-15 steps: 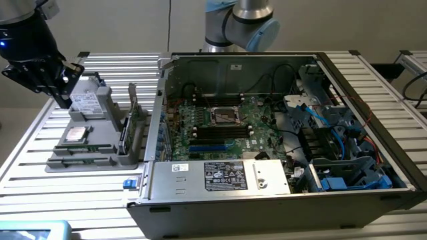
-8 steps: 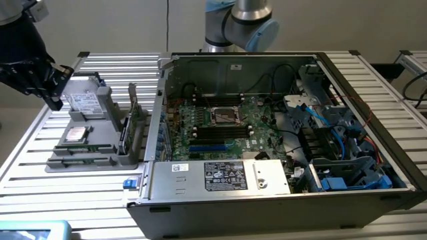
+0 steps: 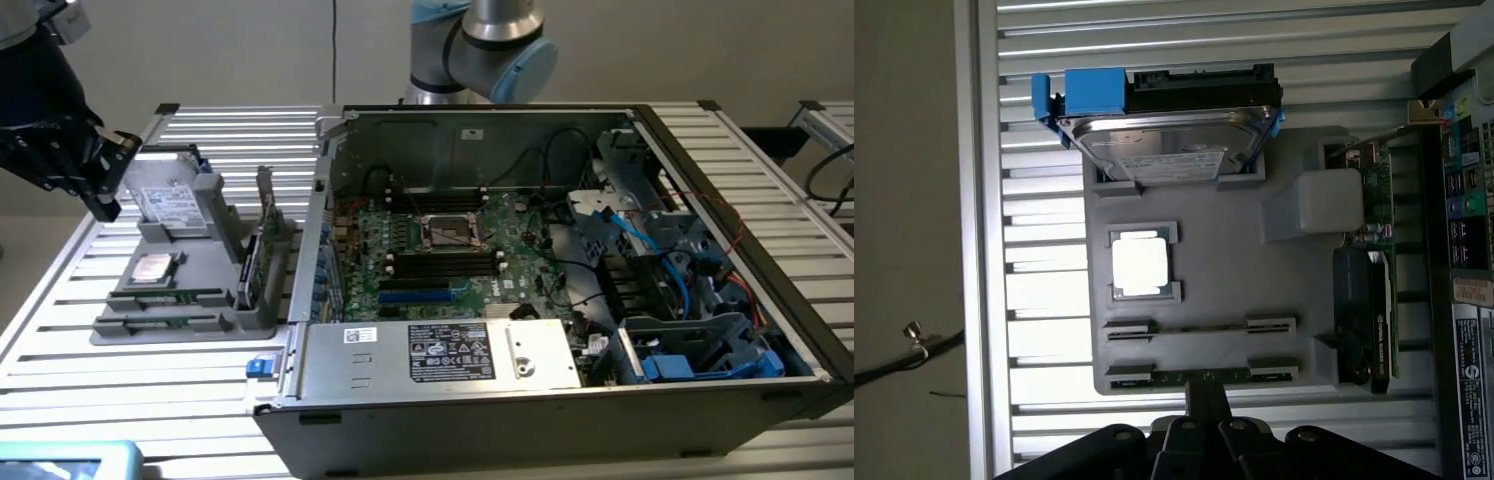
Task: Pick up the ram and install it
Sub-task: 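Reach for the ram, then pick up the ram and move it above insertion slot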
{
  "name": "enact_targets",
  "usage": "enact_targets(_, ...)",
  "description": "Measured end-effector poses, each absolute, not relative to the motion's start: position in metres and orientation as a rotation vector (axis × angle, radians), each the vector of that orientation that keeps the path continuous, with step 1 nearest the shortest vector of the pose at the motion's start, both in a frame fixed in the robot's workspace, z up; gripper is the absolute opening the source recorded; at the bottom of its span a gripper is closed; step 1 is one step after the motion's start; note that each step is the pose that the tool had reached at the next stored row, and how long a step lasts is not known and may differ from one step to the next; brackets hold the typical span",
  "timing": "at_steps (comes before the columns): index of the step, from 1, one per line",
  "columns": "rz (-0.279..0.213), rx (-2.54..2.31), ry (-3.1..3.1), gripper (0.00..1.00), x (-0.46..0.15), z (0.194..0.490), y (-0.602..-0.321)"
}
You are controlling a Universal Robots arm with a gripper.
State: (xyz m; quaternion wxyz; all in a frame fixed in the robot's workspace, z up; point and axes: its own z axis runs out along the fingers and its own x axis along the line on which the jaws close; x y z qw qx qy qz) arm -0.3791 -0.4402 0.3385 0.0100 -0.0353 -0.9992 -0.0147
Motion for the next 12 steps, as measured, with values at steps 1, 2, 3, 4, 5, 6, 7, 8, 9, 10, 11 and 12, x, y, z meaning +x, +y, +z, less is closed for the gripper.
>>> enact_targets(1,-0.046,-0.110,-3.119,0.11,-0.3791,0.3385,-0.4402)
enact_targets(2,-0.046,-0.110,-3.119,0.11,-0.3791,0.3385,-0.4402)
enact_targets(3,-0.046,-0.110,-3.119,0.11,-0.3791,0.3385,-0.4402)
enact_targets(4,-0.046,-0.110,-3.119,0.11,-0.3791,0.3385,-0.4402)
enact_targets(5,-0.046,-0.110,-3.119,0.11,-0.3791,0.3385,-0.4402)
enact_targets(6,-0.046,-0.110,-3.119,0.11,-0.3791,0.3385,-0.4402)
enact_targets(7,-0.046,-0.110,-3.119,0.11,-0.3791,0.3385,-0.4402)
enact_targets(8,-0.046,-0.110,-3.119,0.11,-0.3791,0.3385,-0.4402)
enact_targets(9,-0.046,-0.110,-3.119,0.11,-0.3791,0.3385,-0.4402)
enact_targets(10,-0.046,-0.110,-3.119,0.11,-0.3791,0.3385,-0.4402)
enact_targets(11,-0.046,-0.110,-3.119,0.11,-0.3791,0.3385,-0.4402)
enact_targets(12,-0.046,-0.110,-3.120,0.11,-0.3798,0.3385,-0.4400)
